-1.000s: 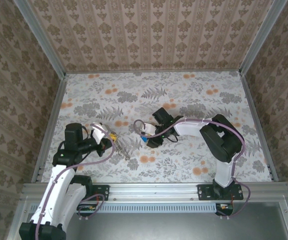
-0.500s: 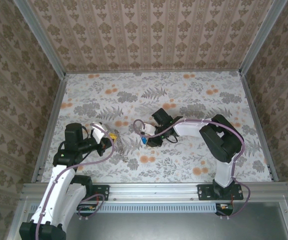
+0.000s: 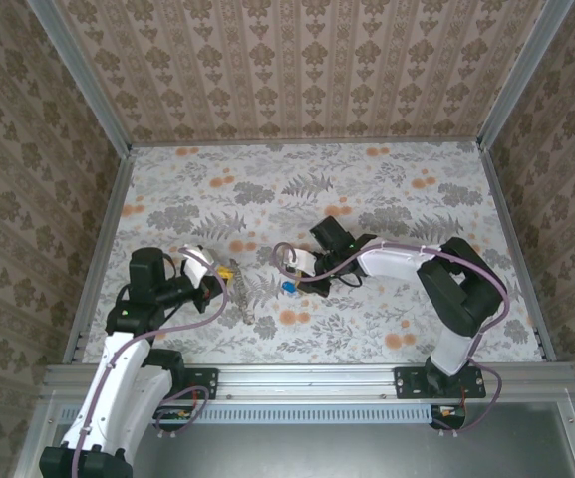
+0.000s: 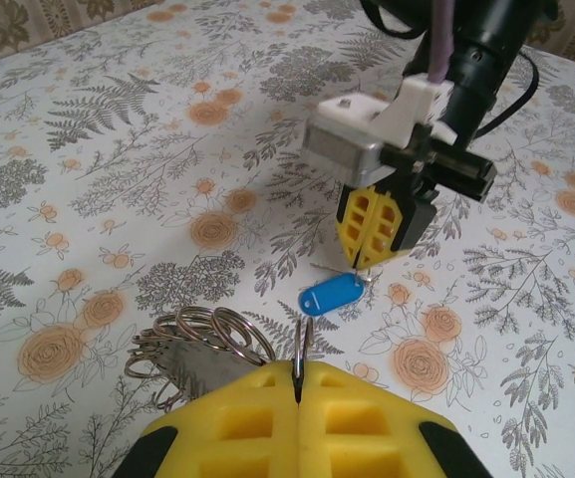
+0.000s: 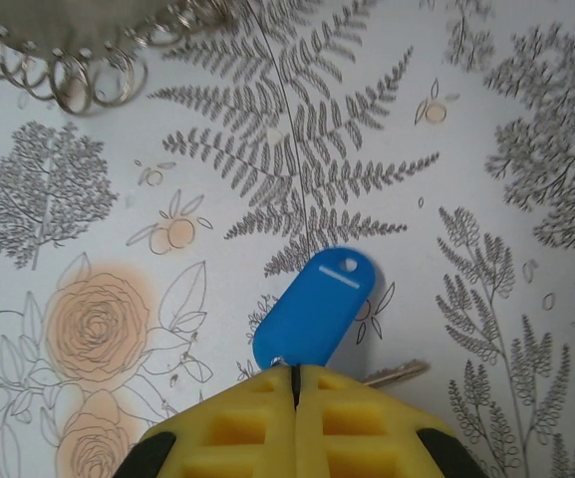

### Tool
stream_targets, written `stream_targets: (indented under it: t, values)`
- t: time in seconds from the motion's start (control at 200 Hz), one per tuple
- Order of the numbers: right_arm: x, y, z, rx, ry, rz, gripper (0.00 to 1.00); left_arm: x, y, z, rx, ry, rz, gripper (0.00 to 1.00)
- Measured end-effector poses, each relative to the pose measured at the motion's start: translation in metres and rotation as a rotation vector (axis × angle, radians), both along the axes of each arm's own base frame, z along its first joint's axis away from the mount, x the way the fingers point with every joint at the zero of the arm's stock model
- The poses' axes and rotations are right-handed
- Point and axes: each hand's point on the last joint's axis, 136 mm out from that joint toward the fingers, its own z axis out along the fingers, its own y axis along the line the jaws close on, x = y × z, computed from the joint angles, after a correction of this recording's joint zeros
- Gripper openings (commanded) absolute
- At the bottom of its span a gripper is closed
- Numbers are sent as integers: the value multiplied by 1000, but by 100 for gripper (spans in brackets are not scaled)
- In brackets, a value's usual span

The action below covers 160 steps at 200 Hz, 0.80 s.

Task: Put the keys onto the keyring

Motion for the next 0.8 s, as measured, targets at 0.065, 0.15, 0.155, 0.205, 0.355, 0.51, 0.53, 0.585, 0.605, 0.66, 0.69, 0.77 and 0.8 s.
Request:
stream_targets:
  t: [0.065,0.15,0.155,0.205,0.355,0.51,0.53,0.585,0.605,0.66,0.69,0.77,0.8]
  values:
    - [-2,0,4,10,-13,10,1,0,0,0,0,-1,1,0]
    - [-8,-2,2,8,-18,27,1,0,0,0,0,-1,1,0]
    - [-9,-2,1,7,-19,29,1,0,0,0,0,-1,1,0]
    - [-14,-2,-4,0,-25,43,1,0,0,0,1,-1,3,0]
    - [-31,9,-10,16,-99,103,0,2,1,-2,7,0,11,0]
    - [-54,11,-23,-6,-151,166,6,2,2,-4,13,2,19,0]
    - [-55,11,-24,-7,-154,172,7,3,2,-4,14,2,20,0]
    - [-58,12,-23,-3,-165,181,13,3,3,-4,16,1,22,0]
    - [-57,12,-22,-1,-169,181,15,3,3,-4,16,1,23,0]
    - [-57,12,-18,5,-181,180,22,3,3,-4,18,1,26,0]
    - [-57,12,-16,9,-188,183,24,3,3,-4,18,1,26,0]
    - [-56,12,-9,18,-203,185,28,4,4,-4,20,0,29,0]
    - [-57,12,-7,20,-208,188,29,4,4,-4,20,0,29,0]
